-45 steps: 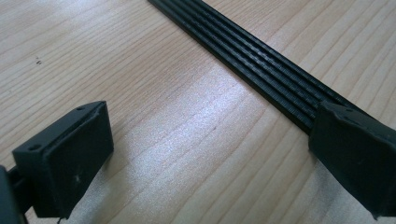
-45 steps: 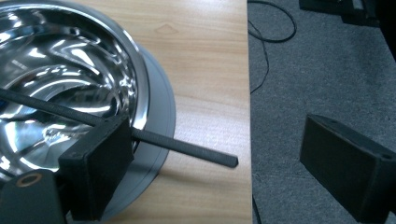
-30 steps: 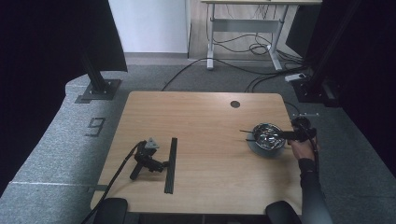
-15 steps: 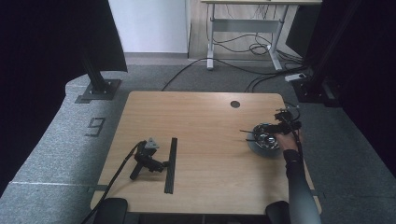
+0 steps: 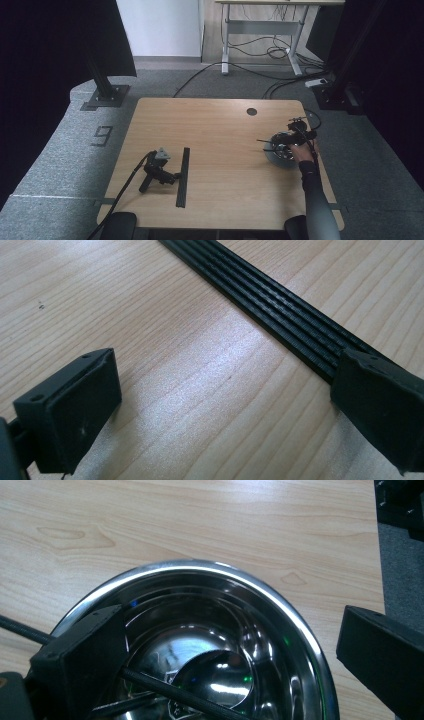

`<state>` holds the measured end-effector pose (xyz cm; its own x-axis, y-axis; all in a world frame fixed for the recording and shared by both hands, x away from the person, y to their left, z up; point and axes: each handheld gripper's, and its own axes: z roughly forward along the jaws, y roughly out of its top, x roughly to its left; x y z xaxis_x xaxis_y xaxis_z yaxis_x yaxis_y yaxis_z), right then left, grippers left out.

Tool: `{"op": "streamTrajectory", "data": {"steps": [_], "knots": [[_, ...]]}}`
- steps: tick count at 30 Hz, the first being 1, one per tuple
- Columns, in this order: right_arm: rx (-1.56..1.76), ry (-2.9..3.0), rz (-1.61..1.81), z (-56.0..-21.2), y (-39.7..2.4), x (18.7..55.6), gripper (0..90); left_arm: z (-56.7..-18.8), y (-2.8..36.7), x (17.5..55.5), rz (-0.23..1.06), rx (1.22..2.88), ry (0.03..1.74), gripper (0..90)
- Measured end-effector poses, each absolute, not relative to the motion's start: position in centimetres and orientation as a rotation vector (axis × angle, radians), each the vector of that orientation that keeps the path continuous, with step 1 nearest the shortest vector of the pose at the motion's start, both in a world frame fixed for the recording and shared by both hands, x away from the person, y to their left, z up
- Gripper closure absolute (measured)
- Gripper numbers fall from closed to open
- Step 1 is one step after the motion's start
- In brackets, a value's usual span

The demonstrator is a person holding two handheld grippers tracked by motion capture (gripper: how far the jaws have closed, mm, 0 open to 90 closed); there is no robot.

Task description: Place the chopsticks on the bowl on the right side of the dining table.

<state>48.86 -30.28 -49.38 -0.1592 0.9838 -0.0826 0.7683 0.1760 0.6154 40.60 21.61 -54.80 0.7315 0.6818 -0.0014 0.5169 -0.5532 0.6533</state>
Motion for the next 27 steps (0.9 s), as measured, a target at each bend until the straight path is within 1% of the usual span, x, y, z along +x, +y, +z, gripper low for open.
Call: {"op": "streamTrajectory", "data": {"steps": [6,12,18,27], "knots": [[1.632,2.016,0.583,-49.4,-30.0,48.5,0.0,-54.8,21.6,40.6,0.333,2.287,0.902,0.0],[1.606,2.004,0.631,-48.2,-30.0,47.7,0.0,-54.8,21.6,40.6,0.333,2.287,0.902,0.0],[1.595,2.0,0.664,-47.4,-30.5,45.7,0.1,-54.8,21.6,40.6,0.333,2.286,0.902,0.0],[1.594,1.975,0.673,-48.2,-32.2,42.7,2.3,-54.8,21.6,40.6,0.333,2.287,0.902,0.0]]}}
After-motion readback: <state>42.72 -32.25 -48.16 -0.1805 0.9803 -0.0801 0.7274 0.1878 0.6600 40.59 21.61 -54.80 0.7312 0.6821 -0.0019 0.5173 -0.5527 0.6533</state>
